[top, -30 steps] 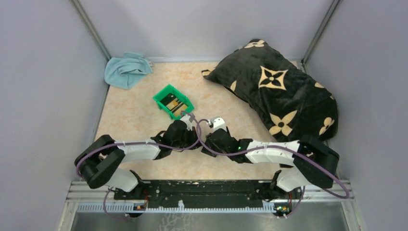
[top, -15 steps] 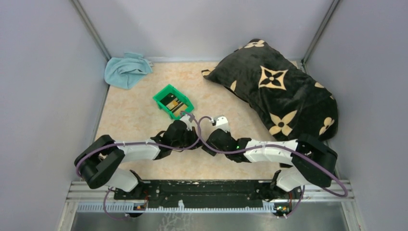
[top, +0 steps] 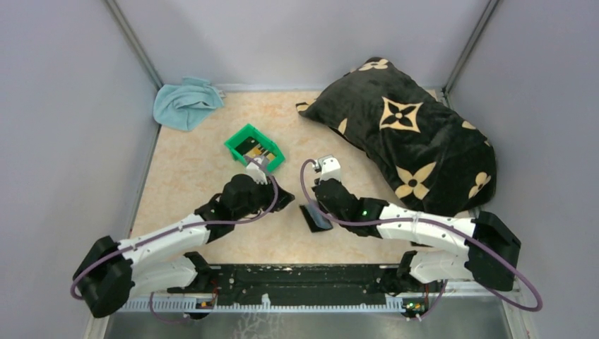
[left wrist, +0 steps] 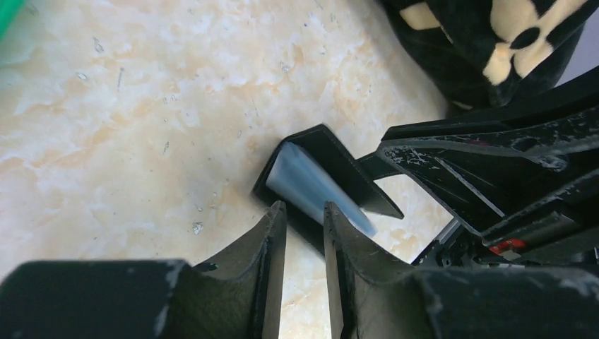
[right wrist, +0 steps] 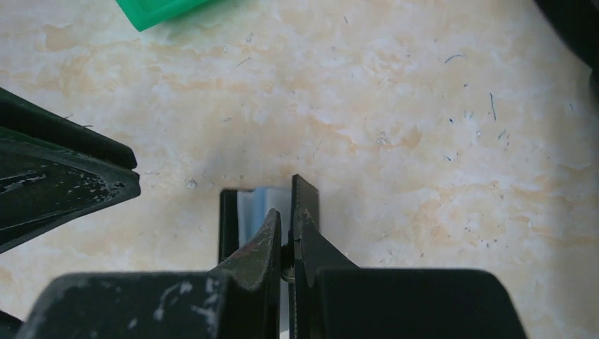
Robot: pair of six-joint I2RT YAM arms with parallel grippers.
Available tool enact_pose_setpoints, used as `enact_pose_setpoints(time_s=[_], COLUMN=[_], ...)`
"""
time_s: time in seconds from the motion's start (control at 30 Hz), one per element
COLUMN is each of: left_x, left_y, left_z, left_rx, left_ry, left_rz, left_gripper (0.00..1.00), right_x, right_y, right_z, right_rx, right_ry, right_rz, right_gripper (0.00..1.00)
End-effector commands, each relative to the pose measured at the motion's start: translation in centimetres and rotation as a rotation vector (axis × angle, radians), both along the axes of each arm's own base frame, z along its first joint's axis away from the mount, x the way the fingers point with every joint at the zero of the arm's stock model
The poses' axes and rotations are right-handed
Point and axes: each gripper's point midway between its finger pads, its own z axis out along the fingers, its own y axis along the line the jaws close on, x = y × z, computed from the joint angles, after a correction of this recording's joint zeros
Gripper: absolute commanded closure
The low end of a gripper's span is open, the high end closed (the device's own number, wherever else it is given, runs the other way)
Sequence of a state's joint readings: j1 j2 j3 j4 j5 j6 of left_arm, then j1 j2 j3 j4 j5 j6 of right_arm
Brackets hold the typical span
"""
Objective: Take the credit cards out of the card holder
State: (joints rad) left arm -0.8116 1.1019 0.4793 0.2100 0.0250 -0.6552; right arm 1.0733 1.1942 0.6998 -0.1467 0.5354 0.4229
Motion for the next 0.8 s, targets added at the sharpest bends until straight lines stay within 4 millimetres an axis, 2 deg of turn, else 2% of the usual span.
enact_pose_setpoints(time_s=[0.0,0.13,0.27,0.43,0.57,0.77], left_x=[0.5,0.0,-0.3,-0.1,0.0,-0.1], left_y=[1.6,1.8,1.5,0.6,0.2,-0.5], left_z=[1.2,0.4,-0.3,-0.7,-1.1,-1.5], left_rx=[0.023,0.017,0.009,0.014,0.013,0.003], left_ry=[-0.04,-0.022,-0.01,0.01,0.02,0.039], left_rz=[0.061,0.06,0.042,0.015,0.005,-0.02], left_gripper=[0.65,0.63,0.63,0.64,0.64,0.64], right_x=[1.0,1.0,1.3,2.7,2.9,2.5], right_y=[1.5,1.3,0.0,-3.8,-7.3,-9.0], right_z=[2.6,1.5,1.2,0.1,-1.6,-5.0], right_rx=[0.024,0.022,0.026,0.041,-0.044,-0.131], right_ry=[-0.057,-0.033,-0.023,0.029,0.059,0.145], right_rz=[0.012,-0.006,-0.041,-0.179,-0.286,-0.341], right_gripper=[1.0,1.0,1.0,1.0,1.0,1.0])
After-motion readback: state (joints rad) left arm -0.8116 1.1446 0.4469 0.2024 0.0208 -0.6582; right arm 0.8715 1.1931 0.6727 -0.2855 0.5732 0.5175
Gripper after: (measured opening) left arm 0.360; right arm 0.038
